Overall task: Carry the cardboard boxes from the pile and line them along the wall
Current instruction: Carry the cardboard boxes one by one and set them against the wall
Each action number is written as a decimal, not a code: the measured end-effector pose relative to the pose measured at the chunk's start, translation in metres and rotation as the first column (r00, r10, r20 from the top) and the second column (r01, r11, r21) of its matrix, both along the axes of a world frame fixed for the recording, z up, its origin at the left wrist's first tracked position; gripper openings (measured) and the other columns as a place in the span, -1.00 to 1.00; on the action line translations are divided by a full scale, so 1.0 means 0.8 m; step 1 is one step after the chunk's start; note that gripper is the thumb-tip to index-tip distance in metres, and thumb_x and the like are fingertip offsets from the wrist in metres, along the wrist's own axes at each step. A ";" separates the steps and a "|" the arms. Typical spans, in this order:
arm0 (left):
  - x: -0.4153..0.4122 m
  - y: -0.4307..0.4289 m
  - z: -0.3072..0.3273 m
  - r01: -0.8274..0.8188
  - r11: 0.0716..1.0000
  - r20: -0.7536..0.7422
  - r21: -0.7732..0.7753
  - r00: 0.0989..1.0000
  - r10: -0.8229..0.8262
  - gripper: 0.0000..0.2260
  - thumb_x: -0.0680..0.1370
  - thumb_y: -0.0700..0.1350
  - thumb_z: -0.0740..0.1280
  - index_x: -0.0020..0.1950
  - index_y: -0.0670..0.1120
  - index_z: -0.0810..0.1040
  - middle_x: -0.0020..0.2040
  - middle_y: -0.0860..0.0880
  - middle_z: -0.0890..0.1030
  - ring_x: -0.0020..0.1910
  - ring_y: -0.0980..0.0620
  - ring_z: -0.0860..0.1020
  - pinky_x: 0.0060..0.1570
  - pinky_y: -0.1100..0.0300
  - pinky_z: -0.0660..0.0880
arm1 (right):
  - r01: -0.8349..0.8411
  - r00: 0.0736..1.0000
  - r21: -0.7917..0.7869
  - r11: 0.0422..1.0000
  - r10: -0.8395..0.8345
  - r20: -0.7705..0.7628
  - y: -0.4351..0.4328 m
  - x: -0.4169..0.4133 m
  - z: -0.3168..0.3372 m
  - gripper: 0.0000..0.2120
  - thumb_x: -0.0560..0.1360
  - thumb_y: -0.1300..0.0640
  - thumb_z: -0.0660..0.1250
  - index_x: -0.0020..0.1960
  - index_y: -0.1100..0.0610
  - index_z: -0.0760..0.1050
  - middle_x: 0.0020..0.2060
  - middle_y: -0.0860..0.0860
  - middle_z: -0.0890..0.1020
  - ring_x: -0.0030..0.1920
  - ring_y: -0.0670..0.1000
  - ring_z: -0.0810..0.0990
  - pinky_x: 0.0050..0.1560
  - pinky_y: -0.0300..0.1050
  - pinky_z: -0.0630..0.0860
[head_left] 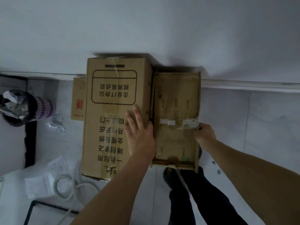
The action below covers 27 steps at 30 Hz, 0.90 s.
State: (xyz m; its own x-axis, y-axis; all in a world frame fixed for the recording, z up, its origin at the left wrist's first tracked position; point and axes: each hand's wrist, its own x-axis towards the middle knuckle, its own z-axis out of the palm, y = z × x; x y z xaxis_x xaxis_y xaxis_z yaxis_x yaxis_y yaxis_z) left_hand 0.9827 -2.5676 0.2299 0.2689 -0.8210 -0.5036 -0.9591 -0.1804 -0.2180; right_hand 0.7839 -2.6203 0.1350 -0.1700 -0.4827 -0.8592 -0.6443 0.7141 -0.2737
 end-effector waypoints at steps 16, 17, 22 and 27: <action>0.009 -0.024 0.142 0.059 0.977 -0.344 0.206 0.939 0.016 -0.68 0.61 -0.03 0.19 0.34 -0.08 0.45 0.27 -0.13 0.48 0.22 -0.14 0.46 0.15 0.00 0.46 | 0.133 0.982 -0.016 0.991 -0.130 0.139 0.026 -0.034 0.187 -0.70 0.58 0.13 0.34 0.25 0.26 0.52 -0.01 0.18 0.66 -0.07 0.14 0.67 -0.03 0.01 0.62; 0.002 -0.017 0.157 0.082 0.976 -0.399 0.204 0.917 0.007 -0.68 0.62 -0.04 0.19 0.36 -0.09 0.44 0.23 -0.12 0.51 0.16 -0.10 0.49 0.06 0.07 0.48 | 0.183 0.975 -0.034 0.982 -0.177 0.135 0.041 -0.044 0.206 -0.69 0.58 0.14 0.34 0.27 0.24 0.52 -0.02 0.17 0.66 -0.12 0.11 0.66 -0.06 -0.02 0.62; -0.035 0.023 0.235 0.340 0.908 -0.505 0.246 0.844 -0.179 -0.62 0.65 -0.03 0.17 0.44 -0.13 0.38 0.33 -0.10 0.48 0.23 -0.05 0.48 0.12 0.15 0.42 | 0.341 0.939 -0.118 0.933 -0.331 0.094 0.137 -0.081 0.286 -0.67 0.57 0.12 0.35 0.28 0.24 0.53 -0.07 0.16 0.67 -0.18 0.09 0.66 -0.23 -0.11 0.58; -0.085 0.067 0.286 0.577 0.785 -0.452 0.226 0.776 -0.440 -0.64 0.64 -0.05 0.18 0.38 -0.17 0.43 0.37 -0.15 0.45 0.30 -0.12 0.44 0.26 0.06 0.41 | 0.357 0.934 -0.154 0.921 -0.355 0.037 0.253 -0.128 0.357 -0.70 0.58 0.09 0.34 0.24 0.24 0.54 -0.05 0.16 0.66 -0.13 0.12 0.68 -0.16 -0.04 0.59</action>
